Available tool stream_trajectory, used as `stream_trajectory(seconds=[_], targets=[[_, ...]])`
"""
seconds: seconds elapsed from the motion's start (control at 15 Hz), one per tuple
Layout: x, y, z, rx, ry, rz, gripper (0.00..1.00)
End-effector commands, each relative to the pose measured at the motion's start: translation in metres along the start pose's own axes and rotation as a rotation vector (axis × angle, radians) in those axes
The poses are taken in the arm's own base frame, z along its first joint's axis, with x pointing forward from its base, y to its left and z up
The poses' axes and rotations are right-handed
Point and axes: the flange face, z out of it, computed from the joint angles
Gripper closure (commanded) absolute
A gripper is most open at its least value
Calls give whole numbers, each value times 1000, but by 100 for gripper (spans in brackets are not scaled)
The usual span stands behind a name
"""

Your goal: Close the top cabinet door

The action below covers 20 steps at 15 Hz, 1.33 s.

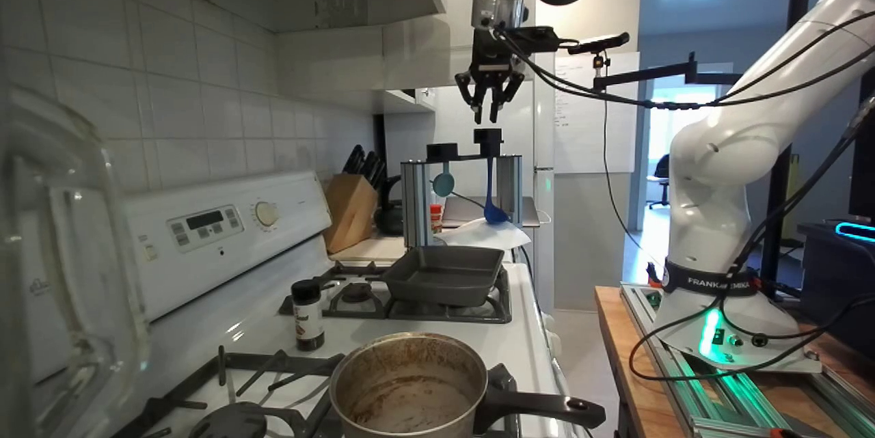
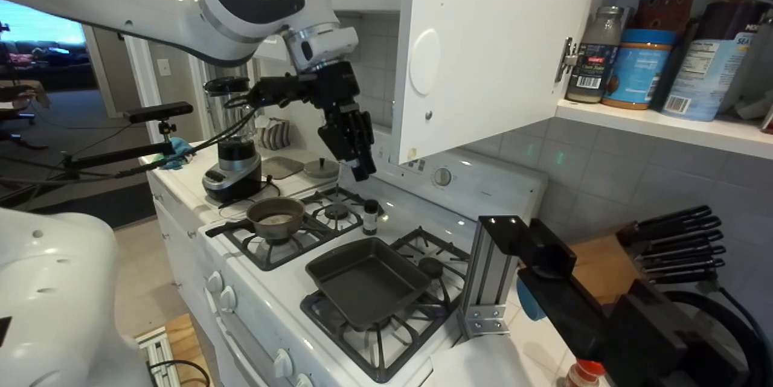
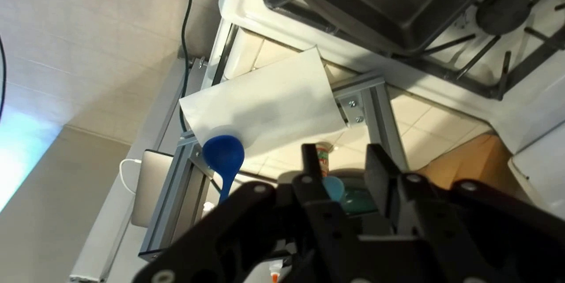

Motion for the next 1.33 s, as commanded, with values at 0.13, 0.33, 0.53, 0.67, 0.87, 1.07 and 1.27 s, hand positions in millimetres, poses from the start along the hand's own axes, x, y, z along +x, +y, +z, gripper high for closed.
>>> stream_trajectory(seconds=[0.13,0.33,0.53,0.67,0.87,1.07,1.27], targets=[[16,33,-33,6,209,193,100],[24,42,-47,-17,324,271,100],[29,47,-57,-51,444,340,100],[32,48,-62,-83,525,380,100],[36,51,-68,-140,646,443,100],[42,55,-74,-199,755,492,100],[52,57,-74,-252,828,511,100]])
